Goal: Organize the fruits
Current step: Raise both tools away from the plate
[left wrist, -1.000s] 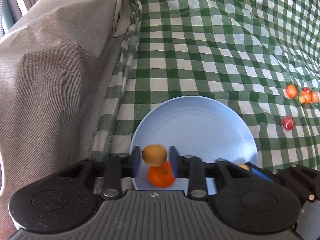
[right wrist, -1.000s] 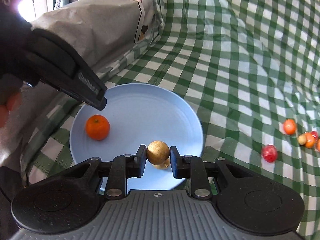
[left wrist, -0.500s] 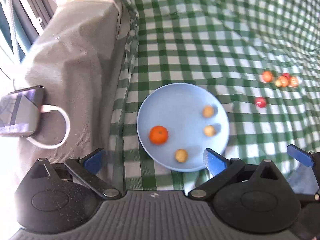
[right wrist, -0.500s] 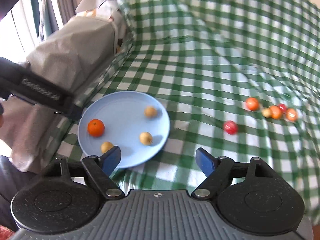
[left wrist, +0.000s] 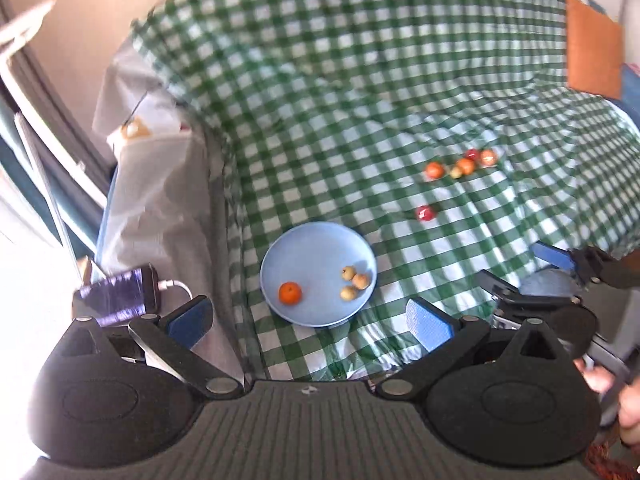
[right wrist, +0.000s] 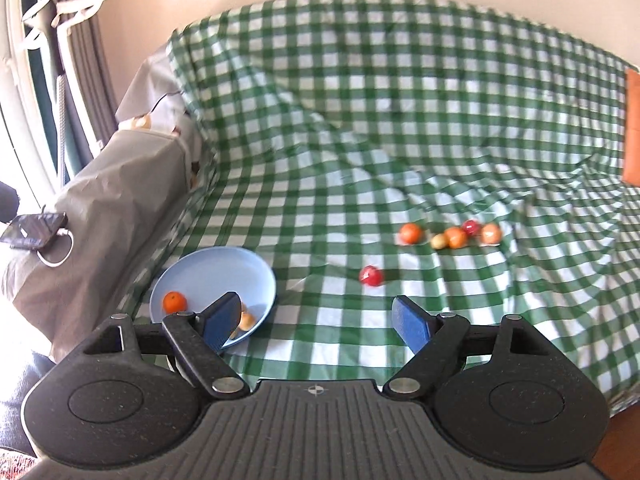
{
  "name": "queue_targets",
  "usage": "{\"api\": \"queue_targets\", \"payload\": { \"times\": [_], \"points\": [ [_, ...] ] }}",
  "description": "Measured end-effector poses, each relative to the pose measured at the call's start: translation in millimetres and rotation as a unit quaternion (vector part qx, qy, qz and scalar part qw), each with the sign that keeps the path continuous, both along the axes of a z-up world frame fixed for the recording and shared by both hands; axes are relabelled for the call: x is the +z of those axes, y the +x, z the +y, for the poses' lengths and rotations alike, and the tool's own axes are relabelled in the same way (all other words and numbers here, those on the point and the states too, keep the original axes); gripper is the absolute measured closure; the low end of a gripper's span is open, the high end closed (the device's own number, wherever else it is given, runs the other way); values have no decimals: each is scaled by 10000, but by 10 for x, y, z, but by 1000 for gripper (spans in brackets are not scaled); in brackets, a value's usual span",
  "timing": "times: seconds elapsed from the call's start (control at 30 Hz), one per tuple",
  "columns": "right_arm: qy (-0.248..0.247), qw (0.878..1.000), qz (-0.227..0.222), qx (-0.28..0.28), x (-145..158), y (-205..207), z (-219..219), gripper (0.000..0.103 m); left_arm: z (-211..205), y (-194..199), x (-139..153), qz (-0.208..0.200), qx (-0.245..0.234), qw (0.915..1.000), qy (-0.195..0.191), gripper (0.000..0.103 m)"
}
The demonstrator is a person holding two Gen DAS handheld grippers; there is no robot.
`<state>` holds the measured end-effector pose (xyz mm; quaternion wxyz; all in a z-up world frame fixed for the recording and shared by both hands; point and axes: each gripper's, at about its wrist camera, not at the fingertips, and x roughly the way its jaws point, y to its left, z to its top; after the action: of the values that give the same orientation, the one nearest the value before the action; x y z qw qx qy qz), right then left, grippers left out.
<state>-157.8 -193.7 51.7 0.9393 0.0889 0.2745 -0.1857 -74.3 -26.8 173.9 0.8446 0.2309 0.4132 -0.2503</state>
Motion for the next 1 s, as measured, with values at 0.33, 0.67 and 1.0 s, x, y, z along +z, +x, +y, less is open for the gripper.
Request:
{"api": "queue_targets", "payload": {
  "times": [0.33,0.67,1.0],
  "points": [
    [-111,9988,-196,-439,142,-360,-136,19,27,-595,736,-421,-569,9966,-433,0],
    [-192,9970,-279,-694,191,-398,-235,19,39,-678,1140,-588,-634,9918,-945,0],
    [-147,9967,-235,-763,157,-351,-299,19,47,-465,1097,-565,-427,9916,-1080,0]
  ]
}}
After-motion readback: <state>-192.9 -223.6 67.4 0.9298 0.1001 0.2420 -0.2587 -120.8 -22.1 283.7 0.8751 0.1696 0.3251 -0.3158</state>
